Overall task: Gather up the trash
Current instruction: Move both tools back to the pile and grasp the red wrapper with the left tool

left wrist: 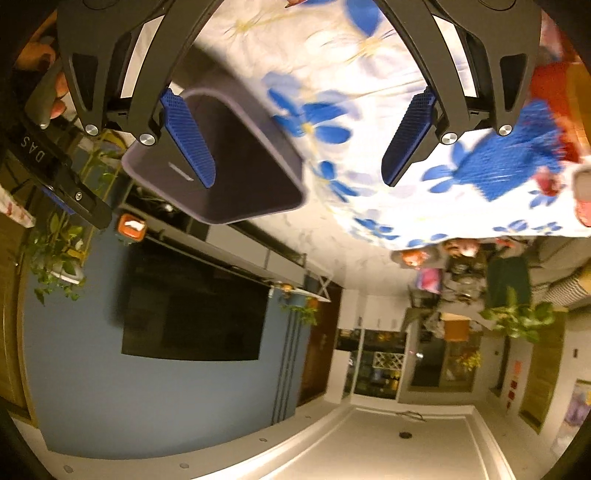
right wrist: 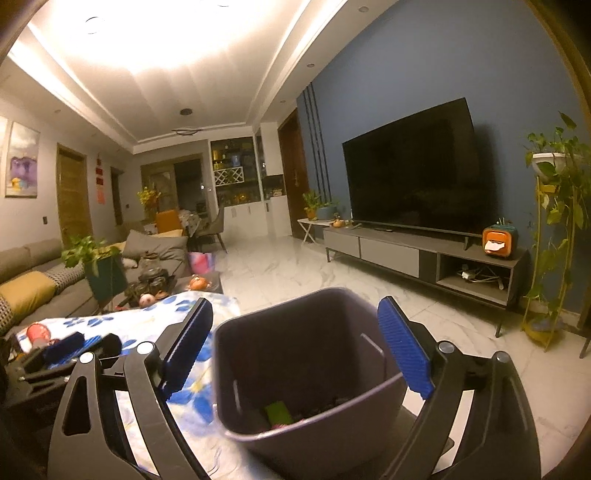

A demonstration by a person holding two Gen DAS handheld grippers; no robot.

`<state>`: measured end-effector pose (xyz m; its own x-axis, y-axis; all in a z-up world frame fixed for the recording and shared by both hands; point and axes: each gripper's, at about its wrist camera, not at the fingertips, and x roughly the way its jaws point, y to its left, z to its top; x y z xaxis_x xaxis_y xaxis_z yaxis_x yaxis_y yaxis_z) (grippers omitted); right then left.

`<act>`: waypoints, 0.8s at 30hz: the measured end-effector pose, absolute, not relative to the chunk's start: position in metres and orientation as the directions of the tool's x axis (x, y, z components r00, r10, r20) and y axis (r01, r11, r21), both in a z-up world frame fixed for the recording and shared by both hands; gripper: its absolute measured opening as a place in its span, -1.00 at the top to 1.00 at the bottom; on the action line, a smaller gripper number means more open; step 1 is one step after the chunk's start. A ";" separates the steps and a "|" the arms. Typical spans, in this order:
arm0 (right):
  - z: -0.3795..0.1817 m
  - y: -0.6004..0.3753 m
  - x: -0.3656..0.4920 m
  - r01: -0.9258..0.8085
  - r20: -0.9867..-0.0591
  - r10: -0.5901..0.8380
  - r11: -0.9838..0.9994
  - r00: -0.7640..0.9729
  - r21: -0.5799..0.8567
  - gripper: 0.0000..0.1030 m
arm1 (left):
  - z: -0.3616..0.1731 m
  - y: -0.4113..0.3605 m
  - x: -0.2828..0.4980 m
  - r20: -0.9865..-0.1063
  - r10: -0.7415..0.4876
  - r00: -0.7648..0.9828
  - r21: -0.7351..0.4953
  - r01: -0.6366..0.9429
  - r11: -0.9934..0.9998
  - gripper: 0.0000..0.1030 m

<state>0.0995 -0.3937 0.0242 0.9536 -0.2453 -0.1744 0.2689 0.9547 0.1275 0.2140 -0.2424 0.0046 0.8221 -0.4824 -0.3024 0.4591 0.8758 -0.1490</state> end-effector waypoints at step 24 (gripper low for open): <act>-0.027 -0.222 0.068 -0.014 -0.279 0.025 0.999 0.960 0.039 -0.83 | -0.044 -0.033 0.107 -0.353 -0.156 0.923 -0.114 0.124 0.986 -0.75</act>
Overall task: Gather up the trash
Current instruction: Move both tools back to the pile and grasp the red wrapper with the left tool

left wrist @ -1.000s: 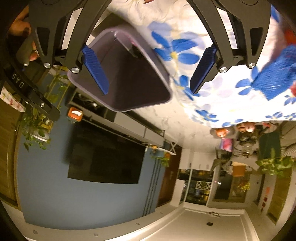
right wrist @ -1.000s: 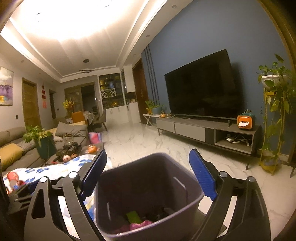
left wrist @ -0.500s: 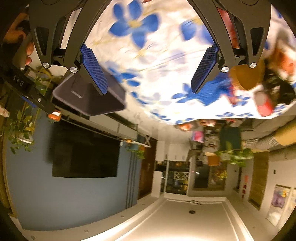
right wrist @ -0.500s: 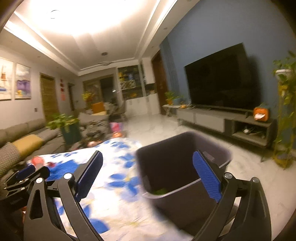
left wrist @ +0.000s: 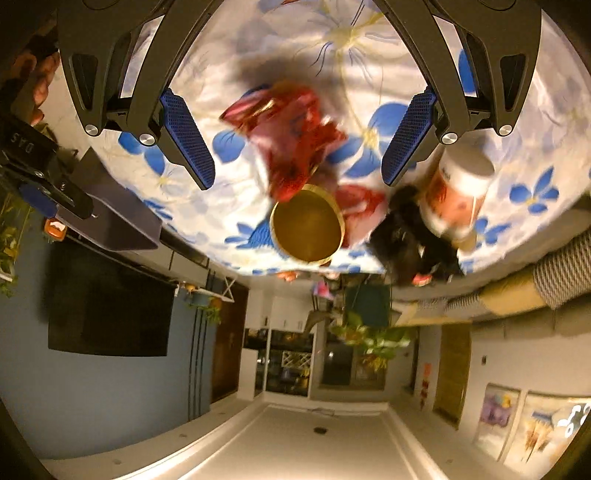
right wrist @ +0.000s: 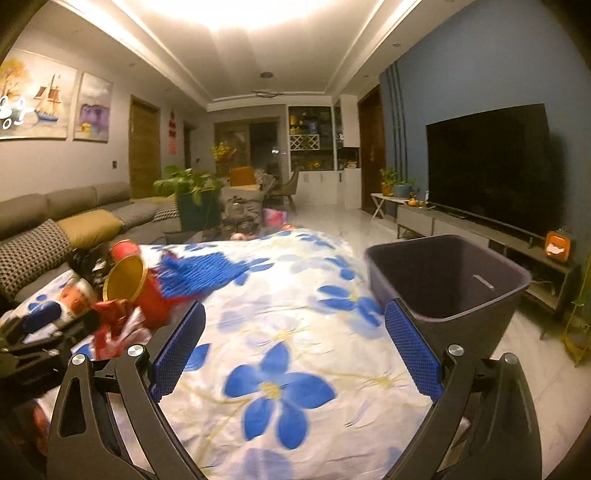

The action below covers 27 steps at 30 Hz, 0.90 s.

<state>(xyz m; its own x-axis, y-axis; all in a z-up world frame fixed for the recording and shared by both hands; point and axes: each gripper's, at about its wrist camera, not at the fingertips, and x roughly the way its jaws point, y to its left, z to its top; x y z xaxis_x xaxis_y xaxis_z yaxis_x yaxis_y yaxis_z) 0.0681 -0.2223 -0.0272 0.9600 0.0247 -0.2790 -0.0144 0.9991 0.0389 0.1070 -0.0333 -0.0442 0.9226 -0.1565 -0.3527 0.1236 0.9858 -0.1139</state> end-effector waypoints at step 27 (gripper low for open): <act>-0.038 -0.157 0.105 -0.179 -0.333 0.198 0.980 0.922 0.089 -0.41 | -0.078 -0.012 0.127 -0.411 -0.266 0.872 -0.184 0.206 0.961 0.61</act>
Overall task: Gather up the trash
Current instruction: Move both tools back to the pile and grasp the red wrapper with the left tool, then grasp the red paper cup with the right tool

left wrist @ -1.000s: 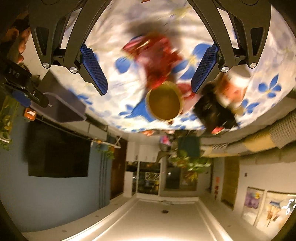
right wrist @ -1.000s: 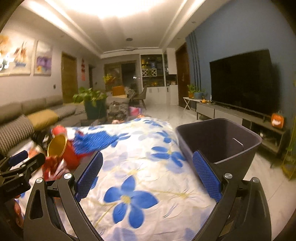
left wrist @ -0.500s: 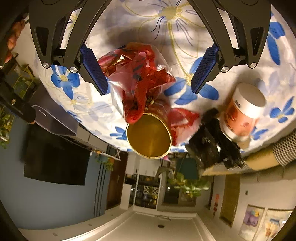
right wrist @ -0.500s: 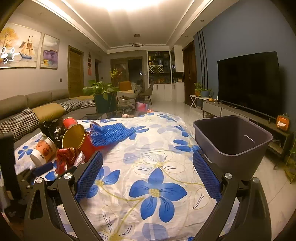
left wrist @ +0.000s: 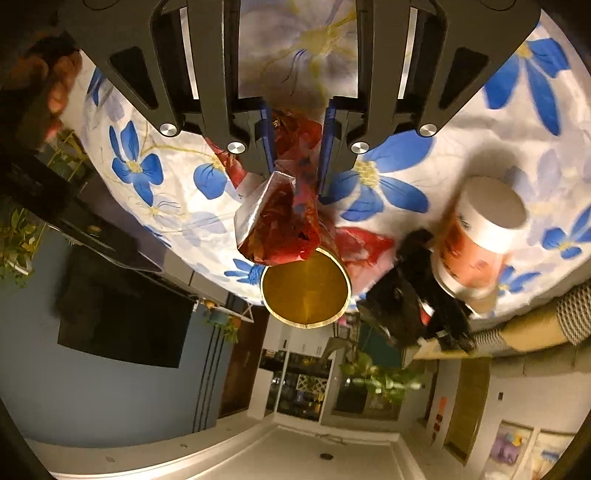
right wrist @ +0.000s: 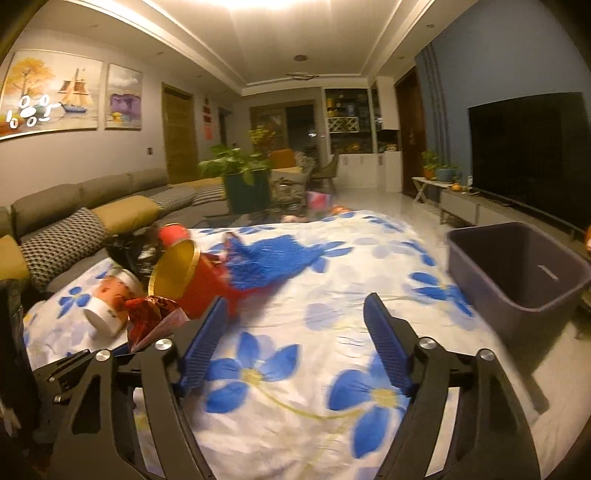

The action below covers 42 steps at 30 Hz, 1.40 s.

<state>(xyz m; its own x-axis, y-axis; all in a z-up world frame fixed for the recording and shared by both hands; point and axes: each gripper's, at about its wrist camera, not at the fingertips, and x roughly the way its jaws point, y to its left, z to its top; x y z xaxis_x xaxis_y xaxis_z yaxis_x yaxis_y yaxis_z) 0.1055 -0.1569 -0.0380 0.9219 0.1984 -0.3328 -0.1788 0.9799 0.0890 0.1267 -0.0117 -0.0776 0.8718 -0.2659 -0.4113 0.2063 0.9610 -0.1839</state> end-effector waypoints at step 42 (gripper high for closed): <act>-0.058 -0.003 0.151 -0.317 -0.416 0.278 0.948 0.866 -0.025 0.44 | -0.062 0.125 0.077 -0.389 -0.034 0.921 -0.286 -0.085 0.954 0.60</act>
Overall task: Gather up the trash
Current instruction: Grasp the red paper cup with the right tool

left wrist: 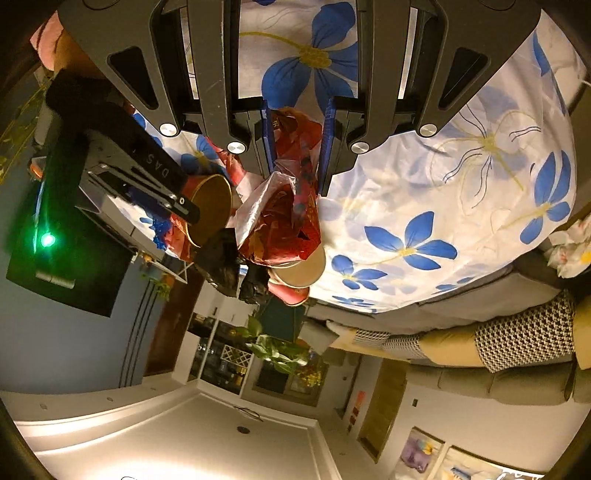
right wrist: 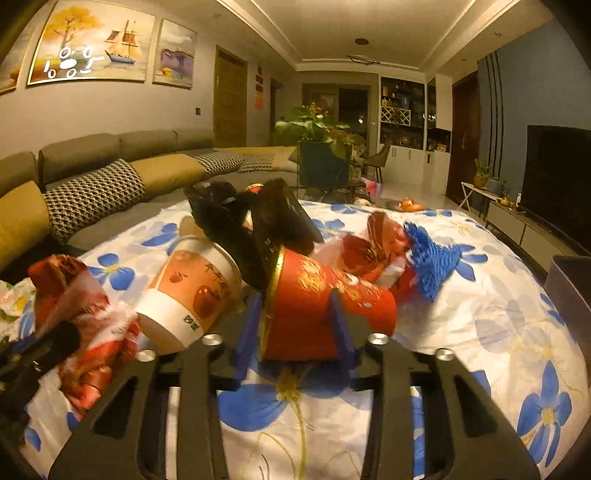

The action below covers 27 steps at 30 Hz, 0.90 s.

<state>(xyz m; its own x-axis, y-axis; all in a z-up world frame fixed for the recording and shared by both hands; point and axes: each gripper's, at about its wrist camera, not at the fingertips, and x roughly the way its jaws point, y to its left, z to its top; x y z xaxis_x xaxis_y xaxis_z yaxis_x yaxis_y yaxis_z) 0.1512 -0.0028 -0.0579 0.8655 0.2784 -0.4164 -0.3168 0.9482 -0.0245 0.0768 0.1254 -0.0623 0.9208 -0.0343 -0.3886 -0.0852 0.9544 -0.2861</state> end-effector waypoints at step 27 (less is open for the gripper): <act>-0.058 -0.118 0.109 -0.179 -0.383 0.182 0.983 0.906 0.046 0.93 | -0.051 0.086 0.079 -0.371 -0.100 0.923 -0.252 0.003 0.968 0.60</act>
<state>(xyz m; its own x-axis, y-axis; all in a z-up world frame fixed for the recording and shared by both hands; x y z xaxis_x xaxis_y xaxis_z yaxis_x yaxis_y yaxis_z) 0.1086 -0.1184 -0.0579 0.9056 0.1824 -0.3829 -0.1786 0.9829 0.0457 0.0794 0.0864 -0.0511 0.9231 -0.0997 -0.3714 0.0032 0.9678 -0.2518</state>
